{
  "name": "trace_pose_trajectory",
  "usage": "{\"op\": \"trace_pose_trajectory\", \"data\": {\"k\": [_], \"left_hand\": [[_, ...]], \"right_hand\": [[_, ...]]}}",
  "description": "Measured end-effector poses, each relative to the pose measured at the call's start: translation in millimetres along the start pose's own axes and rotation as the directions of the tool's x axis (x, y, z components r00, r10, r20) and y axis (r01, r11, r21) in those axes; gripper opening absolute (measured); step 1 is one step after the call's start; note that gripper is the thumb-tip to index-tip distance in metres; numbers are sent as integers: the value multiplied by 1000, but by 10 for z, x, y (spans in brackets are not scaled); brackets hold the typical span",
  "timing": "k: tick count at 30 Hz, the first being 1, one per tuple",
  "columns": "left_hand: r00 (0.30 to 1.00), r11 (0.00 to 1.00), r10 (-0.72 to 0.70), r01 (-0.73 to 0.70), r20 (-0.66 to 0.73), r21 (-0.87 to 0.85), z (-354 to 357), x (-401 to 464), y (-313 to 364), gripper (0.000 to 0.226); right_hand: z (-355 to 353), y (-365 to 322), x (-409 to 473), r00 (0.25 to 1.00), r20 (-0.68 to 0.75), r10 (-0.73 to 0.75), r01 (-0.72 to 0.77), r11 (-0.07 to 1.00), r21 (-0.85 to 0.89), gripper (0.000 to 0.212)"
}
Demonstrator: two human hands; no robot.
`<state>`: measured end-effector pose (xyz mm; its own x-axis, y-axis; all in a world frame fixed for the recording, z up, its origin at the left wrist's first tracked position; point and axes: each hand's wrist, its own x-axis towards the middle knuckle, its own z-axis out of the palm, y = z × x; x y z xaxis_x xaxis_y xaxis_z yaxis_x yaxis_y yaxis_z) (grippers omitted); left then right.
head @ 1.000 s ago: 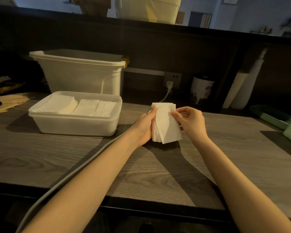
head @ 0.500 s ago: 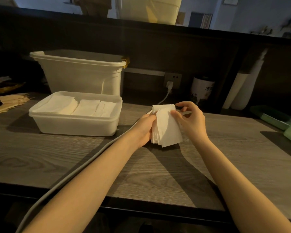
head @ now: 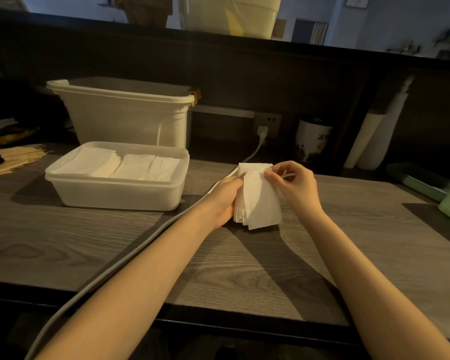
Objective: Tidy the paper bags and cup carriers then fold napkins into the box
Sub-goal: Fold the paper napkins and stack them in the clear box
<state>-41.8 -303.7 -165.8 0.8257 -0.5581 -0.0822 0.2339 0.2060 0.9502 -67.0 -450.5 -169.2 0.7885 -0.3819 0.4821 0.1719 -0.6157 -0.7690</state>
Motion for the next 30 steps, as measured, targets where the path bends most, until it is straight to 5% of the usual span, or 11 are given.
{"op": "trace_pose_trajectory", "data": {"k": [8,24,30], "left_hand": [[998,998,-56,55,-14,-36,-7,6,-11,34],[996,995,-47,54,-80,89,12,82,-100,36],[966,971,-51,-12,-255,-239,-12,116,-47,37]], "right_hand": [[-23,-107,-39,992,10,126,-125,966,227,12],[94,-101,-77,938,92,334,-347,904,251,16],[114,-89,-99,768,491,412,-567,793,222,51]]}}
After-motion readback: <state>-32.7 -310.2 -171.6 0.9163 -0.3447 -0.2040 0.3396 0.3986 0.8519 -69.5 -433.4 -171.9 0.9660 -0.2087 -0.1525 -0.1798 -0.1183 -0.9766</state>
